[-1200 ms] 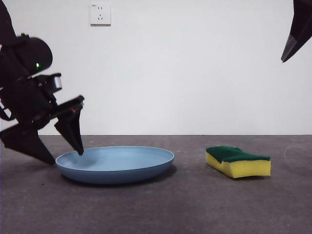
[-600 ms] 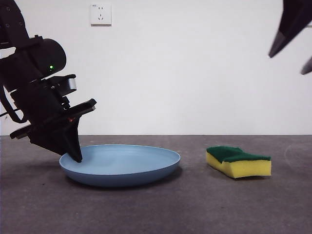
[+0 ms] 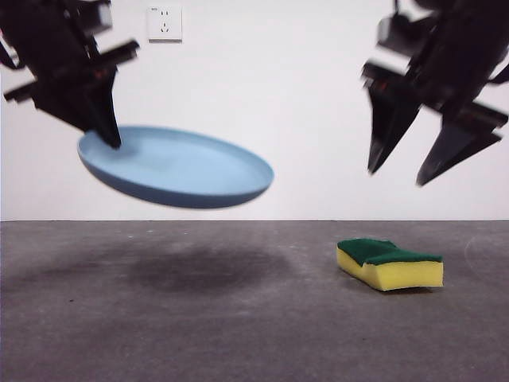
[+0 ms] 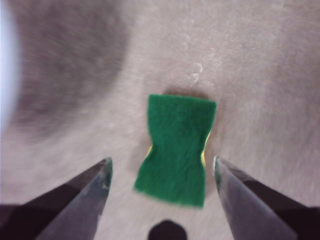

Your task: Pick up the plate,pick up the cloth,clean the plate with the cloth

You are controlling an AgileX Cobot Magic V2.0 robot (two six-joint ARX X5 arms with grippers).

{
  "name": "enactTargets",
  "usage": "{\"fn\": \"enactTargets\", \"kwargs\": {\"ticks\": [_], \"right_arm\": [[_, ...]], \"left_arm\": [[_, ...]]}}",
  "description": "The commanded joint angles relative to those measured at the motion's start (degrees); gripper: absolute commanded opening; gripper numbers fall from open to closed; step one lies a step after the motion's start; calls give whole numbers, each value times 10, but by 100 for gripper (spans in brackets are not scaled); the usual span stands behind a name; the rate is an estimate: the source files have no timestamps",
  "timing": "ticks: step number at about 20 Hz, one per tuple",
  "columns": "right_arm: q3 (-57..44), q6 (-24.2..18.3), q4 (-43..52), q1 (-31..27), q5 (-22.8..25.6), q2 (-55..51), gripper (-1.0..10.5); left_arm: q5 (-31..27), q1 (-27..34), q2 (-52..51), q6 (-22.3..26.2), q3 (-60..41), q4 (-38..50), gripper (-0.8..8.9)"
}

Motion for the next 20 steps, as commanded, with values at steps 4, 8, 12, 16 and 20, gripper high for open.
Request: {"fn": "enactTargets", "kwargs": {"ticks": [4, 8, 12, 16, 20], "right_arm": [[28, -26, 12, 21, 31, 107, 342], [28, -26, 21, 26, 31, 162, 336], [28, -26, 30, 25, 32, 198, 150], [28, -43, 30, 25, 33, 203, -17], [28, -33, 17, 26, 26, 186, -17]], "left_arm": [[2, -3, -36, 7, -1, -12, -8], [2, -3, -36, 7, -1, -24, -8], [1, -3, -36, 7, -1, -23, -8], [0, -3, -36, 7, -1, -20, -8], [-33, -3, -31, 7, -1, -10, -8]]}}
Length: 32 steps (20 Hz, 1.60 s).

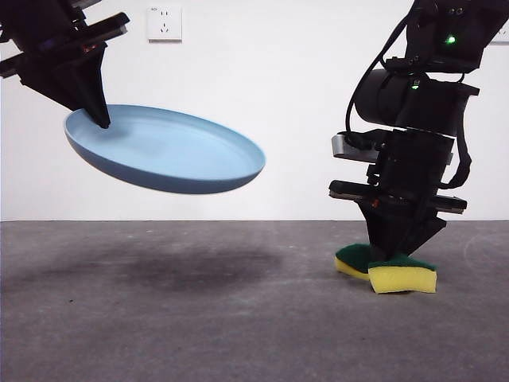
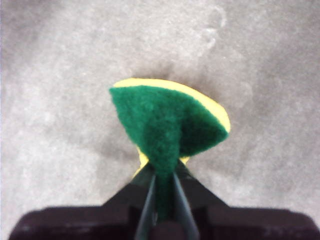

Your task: Pick up the plate,pick up the cloth,clean the plate with the cloth

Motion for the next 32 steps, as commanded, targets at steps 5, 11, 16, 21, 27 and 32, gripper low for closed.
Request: {"fn": "enactTargets", "kwargs": {"ticks": [5, 11, 16, 21, 27, 32], "right_arm": [[-3, 28, -9, 37, -2, -119, -17], [-3, 59, 24, 109, -2, -221, -17], [-3, 73, 87, 172, -1, -211, -17], [-3, 91, 116, 212, -2, -187, -17], [-3, 95, 40, 262, 0, -180, -17], [-3, 62, -100, 253, 158, -181, -17]], "left_arm": [[-15, -19, 24, 4, -2, 18, -8], [-12, -75, 32, -11, -2, 23, -8], [-10, -138, 32, -17, -2, 21, -8], [17, -160, 32, -30, -2, 34, -8], [18, -149, 32, -46, -2, 69, -8], [35, -147, 32, -54, -2, 68, -8]]}}
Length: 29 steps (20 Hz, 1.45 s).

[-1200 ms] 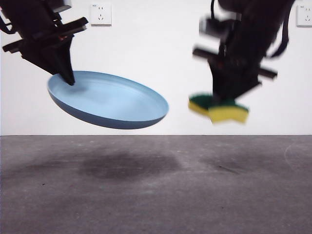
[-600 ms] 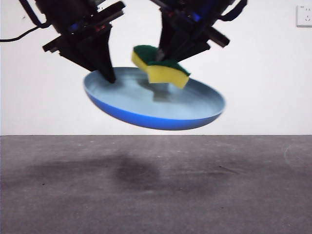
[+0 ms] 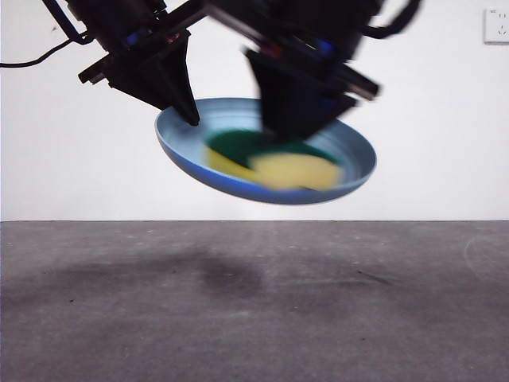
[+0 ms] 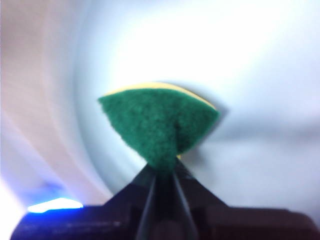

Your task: Pick up the plate,pick up the cloth,clean the plate with the cloth

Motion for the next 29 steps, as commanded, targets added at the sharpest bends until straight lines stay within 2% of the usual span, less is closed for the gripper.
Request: {"fn": "enactTargets", "kwargs": {"ticks": [1, 3, 5, 7, 9, 12, 15, 18, 20, 21, 22, 23, 25, 26, 27, 29], "right_arm": [[-1, -9, -19, -15, 146, 2, -17], [-1, -9, 20, -30, 240, -5, -16], [-1, -10, 71, -41, 253, -8, -16], [-1, -14, 128, -50, 247, -9, -16], [-1, -24, 177, -58, 198, -9, -17], [-1, -23, 225, -65, 51, -8, -17], [-1, -21, 229, -65, -63, -6, -17], [-1, -20, 141, -64, -115, -6, -17], [-1, -34, 63, -64, -118, -6, -17], [-1, -47, 21, -65, -108, -6, -17], [-1, -59, -14, -66, -69, -6, -17], [-1, -60, -30, -66, -14, -6, -17], [-1, -60, -26, -66, 145, -6, -17], [-1, -58, -3, -66, 209, -6, -17], [-1, -58, 31, -66, 249, -6, -16], [-1, -58, 85, -66, 264, -6, -16]], "left_arm": [[35, 2, 3, -13, -2, 3, -8], [66, 1, 3, -13, -2, -5, -8], [84, 0, 3, -13, -2, -11, -8], [98, 0, 3, -13, -2, -12, -8], [109, 0, 3, -13, -2, -11, -8], [108, 0, 3, -13, -2, -5, -8], [106, 1, 3, -14, -2, 7, -8], [104, 12, 3, -31, -2, 26, -8], [105, 19, 3, -34, -2, 40, -8], [105, 22, 3, -35, -2, 40, -8], [106, 25, 3, -35, -2, 39, -8], [106, 28, 3, -34, -2, 36, -8], [109, 30, 3, -34, -2, 28, -8], [109, 30, 3, -31, -2, 20, -8], [109, 30, 3, -29, -2, 13, -8], [109, 30, 3, -27, -2, 5, -8]]}}
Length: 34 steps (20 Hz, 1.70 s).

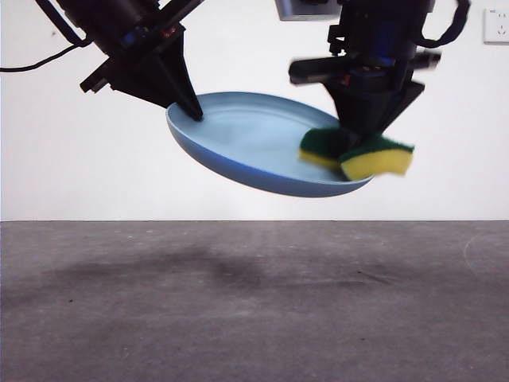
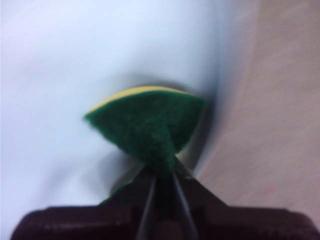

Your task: Pick up the plate,pick up the cloth,clean the plate with the cloth

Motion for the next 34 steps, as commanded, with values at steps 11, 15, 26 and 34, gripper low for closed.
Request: {"fn": "enactTargets", "kwargs": {"ticks": [11, 15, 26, 34], "right_arm": [[-6, -1, 281, -3, -229, 3, -17], [-6, 13, 225, -3, -227, -29, -17], [-6, 13, 32, -3, -156, -164, -17], [-6, 23, -25, -3, -104, -222, -17]], "left_arm": [[-10, -5, -1, 41, 0, -16, -8], [-199, 0, -1, 98, 0, -21, -8], [-171, 83, 144, 103, 0, -12, -8], [-176, 87, 259, 100, 0, 4, 23]]}}
